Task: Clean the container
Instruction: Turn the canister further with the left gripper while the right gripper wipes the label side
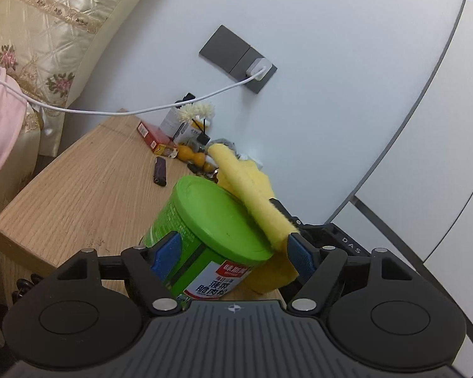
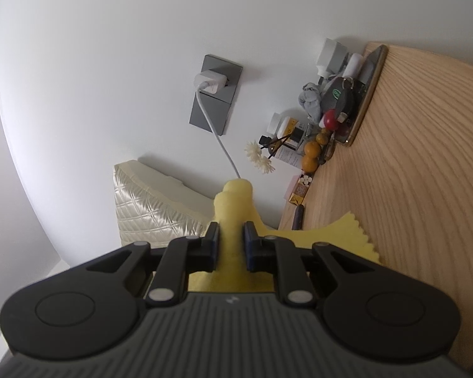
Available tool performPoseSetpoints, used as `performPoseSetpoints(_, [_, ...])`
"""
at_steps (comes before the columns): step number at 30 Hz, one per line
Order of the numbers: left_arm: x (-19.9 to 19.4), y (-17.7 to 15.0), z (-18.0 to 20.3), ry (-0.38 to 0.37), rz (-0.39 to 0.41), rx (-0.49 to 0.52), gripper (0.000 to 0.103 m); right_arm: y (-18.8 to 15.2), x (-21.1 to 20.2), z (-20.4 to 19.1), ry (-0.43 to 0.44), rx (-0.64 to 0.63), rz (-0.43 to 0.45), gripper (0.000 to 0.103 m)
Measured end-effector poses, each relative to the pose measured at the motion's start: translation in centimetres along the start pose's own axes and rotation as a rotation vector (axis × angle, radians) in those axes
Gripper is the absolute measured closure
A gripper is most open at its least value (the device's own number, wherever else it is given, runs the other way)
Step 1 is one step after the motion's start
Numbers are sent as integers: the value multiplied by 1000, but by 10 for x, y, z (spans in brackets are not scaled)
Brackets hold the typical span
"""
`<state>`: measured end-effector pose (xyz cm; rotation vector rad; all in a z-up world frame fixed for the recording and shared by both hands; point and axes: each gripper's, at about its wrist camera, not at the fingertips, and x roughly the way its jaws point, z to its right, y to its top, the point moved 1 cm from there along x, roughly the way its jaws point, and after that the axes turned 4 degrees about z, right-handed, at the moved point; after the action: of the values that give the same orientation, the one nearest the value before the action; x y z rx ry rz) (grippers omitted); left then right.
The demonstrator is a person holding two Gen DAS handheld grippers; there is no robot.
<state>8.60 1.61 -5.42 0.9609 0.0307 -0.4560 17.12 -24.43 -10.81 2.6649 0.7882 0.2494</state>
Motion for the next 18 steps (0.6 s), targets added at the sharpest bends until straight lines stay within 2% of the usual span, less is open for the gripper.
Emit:
performPoseSetpoints(8, [5, -2, -4, 10, -3, 0, 25, -5, 0, 5, 4, 40, -14, 86])
performPoseSetpoints(18, [20, 2, -7, 46, 22, 93, 27, -4, 9, 3, -10, 8, -4, 86])
